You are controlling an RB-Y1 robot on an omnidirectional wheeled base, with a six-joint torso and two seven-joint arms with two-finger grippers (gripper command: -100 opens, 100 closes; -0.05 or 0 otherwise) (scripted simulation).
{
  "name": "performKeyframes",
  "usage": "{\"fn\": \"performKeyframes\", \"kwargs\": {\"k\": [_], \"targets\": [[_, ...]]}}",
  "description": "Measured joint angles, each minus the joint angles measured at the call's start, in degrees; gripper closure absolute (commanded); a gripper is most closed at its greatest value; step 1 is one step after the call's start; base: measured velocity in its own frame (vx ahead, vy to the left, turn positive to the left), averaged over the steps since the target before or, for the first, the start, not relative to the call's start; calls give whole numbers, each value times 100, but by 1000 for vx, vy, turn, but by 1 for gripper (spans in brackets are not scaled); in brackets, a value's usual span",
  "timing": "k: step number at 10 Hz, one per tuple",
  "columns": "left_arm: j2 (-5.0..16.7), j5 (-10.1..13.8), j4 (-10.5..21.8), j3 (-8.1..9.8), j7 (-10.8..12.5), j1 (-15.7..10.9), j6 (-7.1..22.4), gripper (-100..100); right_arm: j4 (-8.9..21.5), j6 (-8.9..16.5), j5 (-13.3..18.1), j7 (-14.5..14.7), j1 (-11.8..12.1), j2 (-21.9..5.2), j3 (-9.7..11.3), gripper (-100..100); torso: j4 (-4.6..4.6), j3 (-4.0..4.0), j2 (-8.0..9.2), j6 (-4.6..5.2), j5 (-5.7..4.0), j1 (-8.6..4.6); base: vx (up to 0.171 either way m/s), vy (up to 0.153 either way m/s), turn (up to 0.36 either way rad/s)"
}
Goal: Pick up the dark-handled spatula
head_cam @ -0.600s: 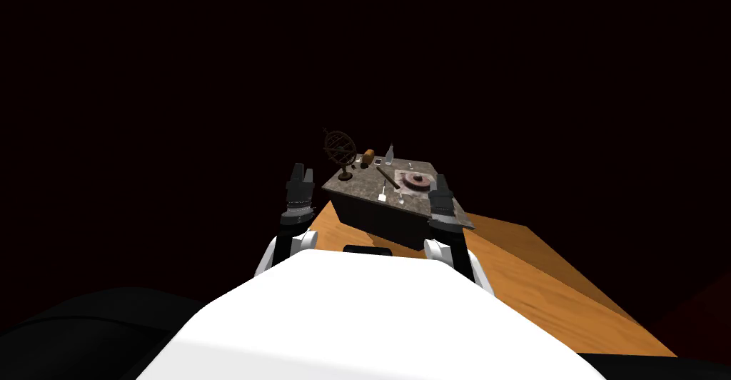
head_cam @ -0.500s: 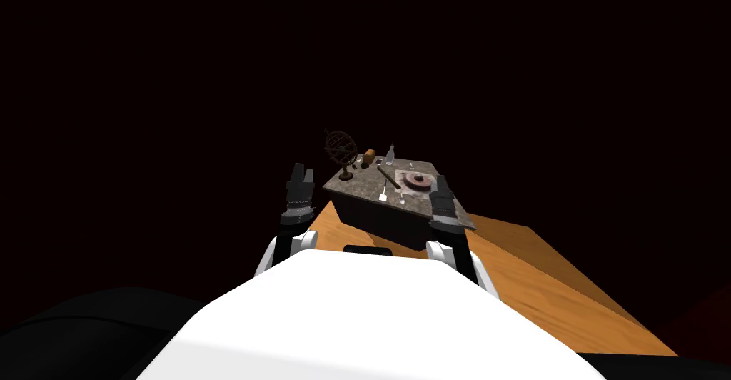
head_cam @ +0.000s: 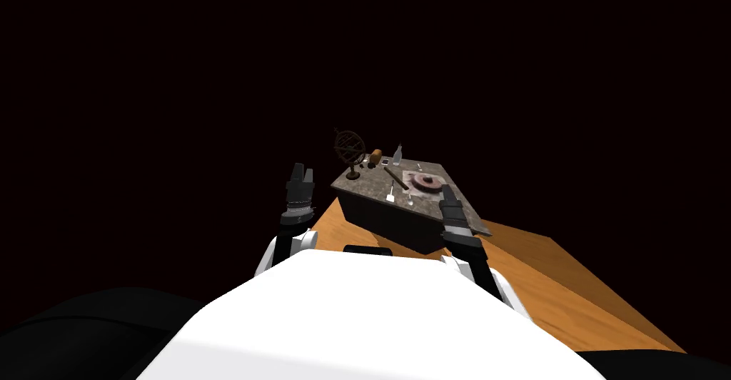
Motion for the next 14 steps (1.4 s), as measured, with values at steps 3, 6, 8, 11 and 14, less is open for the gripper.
{"fn": "performKeyframes", "kwargs": {"k": [3,6,8,11,14], "targets": [[0,0,0,0,0,0,0,0,-38,201,4,-32,388,-107,-239,-100,1,2,3,0,-2,-10,-8,66,150],[0,0,0,0,0,0,0,0,-104,402,19,-68,885,-163,-425,-100,0,0,-1,0,-1,-7,10,78,158],[0,0,0,1,0,1,0,0,-88,570,-12,-150,1176,-262,-609,-100,-1,-3,-5,2,-1,-6,16,64,162],[1,0,0,1,0,0,0,0,-192,793,-28,-233,1667,-349,-766,-100,0,-2,-4,-1,-3,-18,15,37,139],[0,0,0,0,0,0,0,0,-109,987,-48,-337,2092,-487,-934,-100,-2,-6,-10,-2,-2,-13,31,56,229]]}}
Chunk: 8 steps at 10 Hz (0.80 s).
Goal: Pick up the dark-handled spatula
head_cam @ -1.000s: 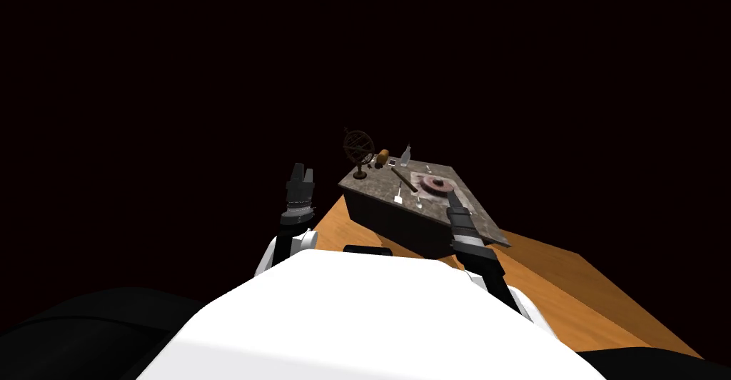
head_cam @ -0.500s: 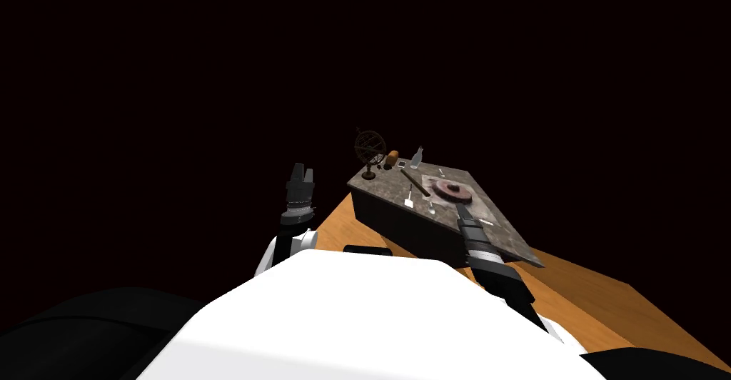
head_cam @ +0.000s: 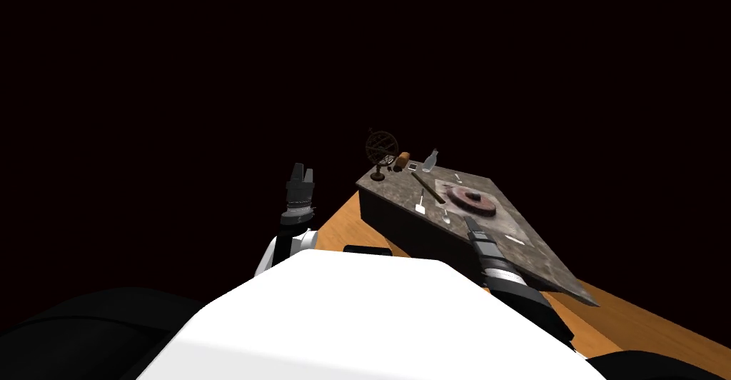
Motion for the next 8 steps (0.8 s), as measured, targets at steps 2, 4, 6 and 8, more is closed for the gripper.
{"fn": "performKeyframes", "kwargs": {"k": [2,4,6,8], "targets": [[0,0,0,0,0,0,0,0,-52,195,-55,-123,356,-146,-138,-100,-1,-2,-3,2,0,1,37,52,179],[0,0,0,0,0,0,0,0,-107,350,-56,-187,705,-214,-175,-100,0,1,3,1,-1,-6,26,29,205],[0,0,0,1,0,0,0,0,-97,454,-64,-257,1037,-293,-209,-100,0,0,1,2,-1,-8,56,38,370],[1,0,0,2,0,2,0,0,-78,705,-137,-433,1355,-544,-321,-100,-2,-4,-5,7,-3,-15,43,17,170]]}}
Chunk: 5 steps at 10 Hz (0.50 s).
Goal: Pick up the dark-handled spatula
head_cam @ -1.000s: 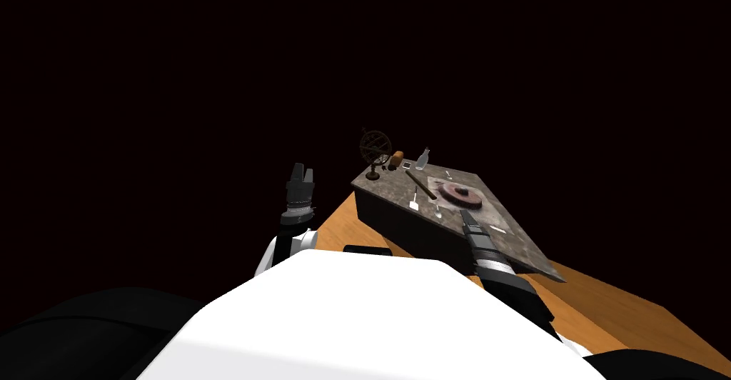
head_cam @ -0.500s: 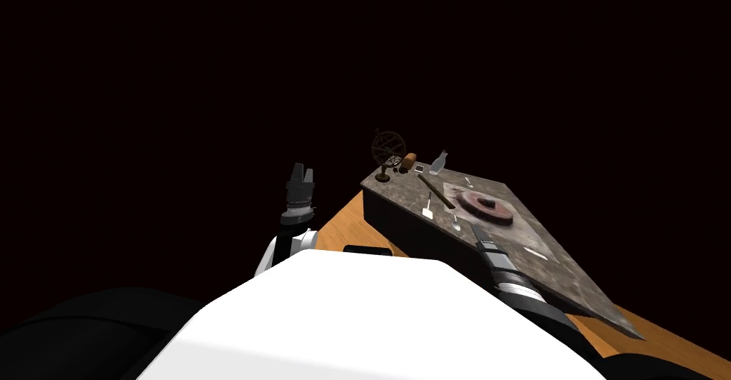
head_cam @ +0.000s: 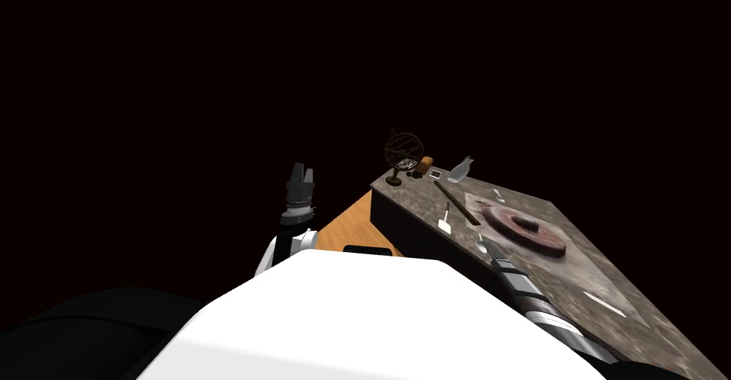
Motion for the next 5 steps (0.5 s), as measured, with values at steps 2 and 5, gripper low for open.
{"fn": "performKeyframes", "kwargs": {"k": [2,5], "targets": [[0,0,0,0,0,0,0,0,-23,160,-11,-86,330,-107,1,-100,2,4,7,-1,0,0,40,11,212],[0,0,0,-1,0,-1,0,0,-45,441,-69,-274,785,-375,-16,-100,0,0,0,-6,-1,-4,59,0,296]]}}
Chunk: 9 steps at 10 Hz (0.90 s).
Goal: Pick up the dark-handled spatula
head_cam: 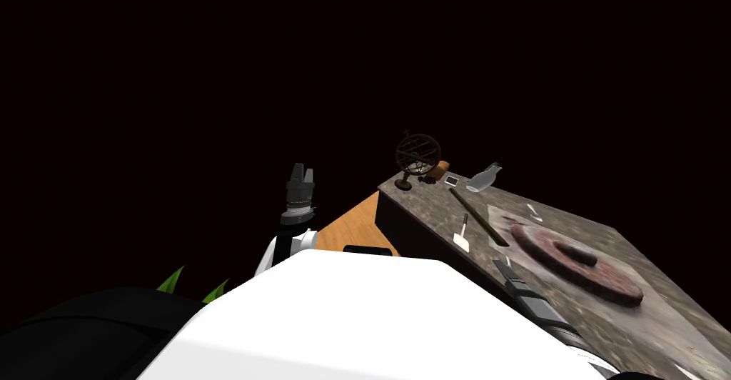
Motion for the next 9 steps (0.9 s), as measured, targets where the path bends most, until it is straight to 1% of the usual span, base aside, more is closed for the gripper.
{"fn": "performKeyframes", "kwargs": {"k": [1,2,3,4,5,6,7,8,9], "targets": [[0,0,0,0,0,0,0,0,55,115,-77,-141,204,-219,-52,-100,-2,-5,-8,-1,-1,-5,65,-12,174],[0,0,0,1,0,1,0,0,72,193,-92,-216,313,-296,-47,-100,-1,-4,-6,5,-2,-4,67,-12,197],[0,0,0,1,0,1,0,0,65,305,-89,-272,479,-377,3,-100,-1,-4,-6,3,-1,-4,76,-22,367],[0,0,0,0,0,0,0,0,148,390,-115,-373,656,-519,43,-100,-2,-6,-9,0,-3,-9,58,-27,285],[0,0,0,1,0,1,0,0,171,490,-139,-447,715,-630,54,-100,-1,-4,-7,2,-3,-10,57,-32,349],[0,0,0,1,0,0,0,0,166,562,-207,-561,933,-798,26,-100,-2,-4,-6,1,-3,-12,68,-45,443],[1,0,0,1,0,0,0,0,176,614,-239,-685,1202,-930,63,-100,-2,-5,-9,1,-4,-15,52,-45,182],[1,0,0,1,0,2,0,0,234,685,-261,-759,1236,-1040,91,-100,-1,-3,-5,6,-5,-14,48,-36,278],[0,0,0,1,0,1,0,0,310,779,-301,-850,1319,-1202,131,-100,-1,-3,-4,2,-4,-13,64,-58,411]]}}
